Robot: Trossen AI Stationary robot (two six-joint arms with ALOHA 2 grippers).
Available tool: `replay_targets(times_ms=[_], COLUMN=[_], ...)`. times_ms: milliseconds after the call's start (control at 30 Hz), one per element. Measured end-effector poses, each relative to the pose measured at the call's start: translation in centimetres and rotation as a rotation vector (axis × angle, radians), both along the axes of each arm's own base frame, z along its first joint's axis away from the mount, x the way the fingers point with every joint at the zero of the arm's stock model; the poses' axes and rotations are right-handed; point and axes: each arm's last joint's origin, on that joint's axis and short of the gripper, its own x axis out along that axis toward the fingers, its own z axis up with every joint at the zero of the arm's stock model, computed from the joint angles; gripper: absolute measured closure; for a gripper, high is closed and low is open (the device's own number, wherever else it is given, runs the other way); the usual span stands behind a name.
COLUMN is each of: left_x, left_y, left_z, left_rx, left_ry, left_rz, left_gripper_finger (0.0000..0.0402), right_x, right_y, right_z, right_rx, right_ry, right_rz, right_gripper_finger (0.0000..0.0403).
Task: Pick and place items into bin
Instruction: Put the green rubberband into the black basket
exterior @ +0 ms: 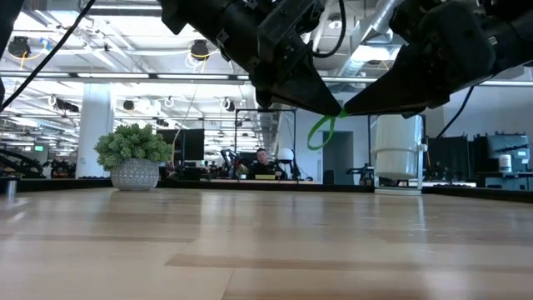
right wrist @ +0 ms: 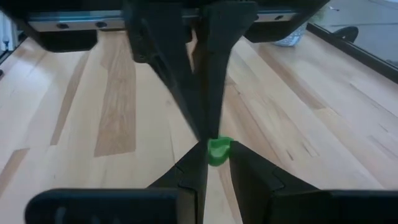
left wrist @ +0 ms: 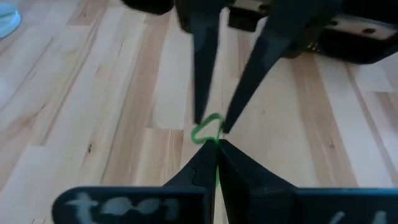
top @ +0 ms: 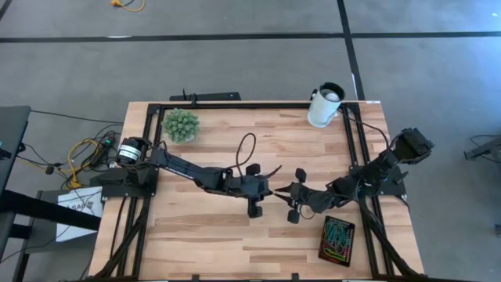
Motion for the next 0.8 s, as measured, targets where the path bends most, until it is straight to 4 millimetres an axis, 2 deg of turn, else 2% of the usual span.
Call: replay_targets(times_ms=[300, 400, 533, 800], left_x=[0.09, 0.09, 0.09, 0.11], left_y=[-0.03, 0.0, -0.03, -0.03], left_z=[0.13, 0.13, 0.13, 0.15], left_rx=[0.003, 0.006, 0.004, 0.004], left_ry=[-0.014, -0.015, -0.015, -0.018], left_rz=[-0.014, -0.011, -0.014, -0.015], left_gripper_finger=[0.0401, 0.0401, 0.0401, 0.0401], right_x=[0.26, 0.27, 0.28, 0.27], right_y=[-0.62, -0.62, -0.5, -0.39], right_z=[-0.01, -0.01, -0.03, -0.11], right_rx=[0.001, 0.0, -0.01, -0.008], right_ry=[0.001, 0.002, 0.017, 0.033], right_rz=[-0.022, -0.022, 0.031, 0.08], right_gripper_finger=[0.0342, 0.0355, 0.0393, 0.0399])
